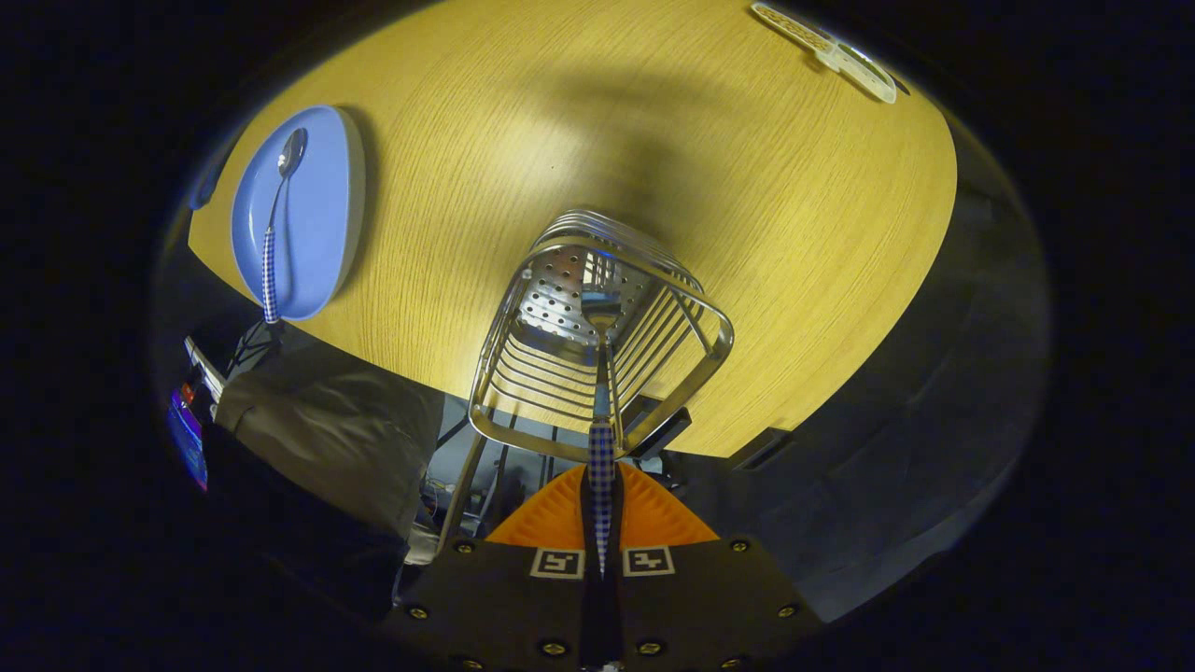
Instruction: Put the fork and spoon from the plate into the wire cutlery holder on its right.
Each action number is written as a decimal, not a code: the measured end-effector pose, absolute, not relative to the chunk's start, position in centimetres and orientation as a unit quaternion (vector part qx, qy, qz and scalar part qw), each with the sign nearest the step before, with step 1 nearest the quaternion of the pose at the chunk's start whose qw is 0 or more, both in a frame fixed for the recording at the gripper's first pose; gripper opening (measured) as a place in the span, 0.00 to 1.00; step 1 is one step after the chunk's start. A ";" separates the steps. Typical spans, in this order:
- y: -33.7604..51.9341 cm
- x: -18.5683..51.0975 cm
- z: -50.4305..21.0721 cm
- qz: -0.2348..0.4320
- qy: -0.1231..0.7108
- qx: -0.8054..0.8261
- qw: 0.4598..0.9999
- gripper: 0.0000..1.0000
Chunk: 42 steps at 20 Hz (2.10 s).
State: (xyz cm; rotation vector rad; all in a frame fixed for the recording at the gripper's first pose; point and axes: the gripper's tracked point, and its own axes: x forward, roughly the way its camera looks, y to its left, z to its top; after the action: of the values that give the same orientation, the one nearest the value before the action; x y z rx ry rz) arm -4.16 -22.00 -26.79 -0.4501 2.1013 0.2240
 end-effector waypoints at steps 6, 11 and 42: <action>-21.8 -4.0 -26.4 0.081 0.853 -0.153 0.492 0.11; -22.3 -3.0 -24.4 0.074 0.830 -0.133 0.537 0.11; -1.4 -4.8 -21.7 0.175 0.705 -0.096 0.680 0.23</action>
State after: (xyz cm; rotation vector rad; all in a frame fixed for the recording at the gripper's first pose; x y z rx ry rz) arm -4.80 -1.38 -21.75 -0.2163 1.5838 0.3930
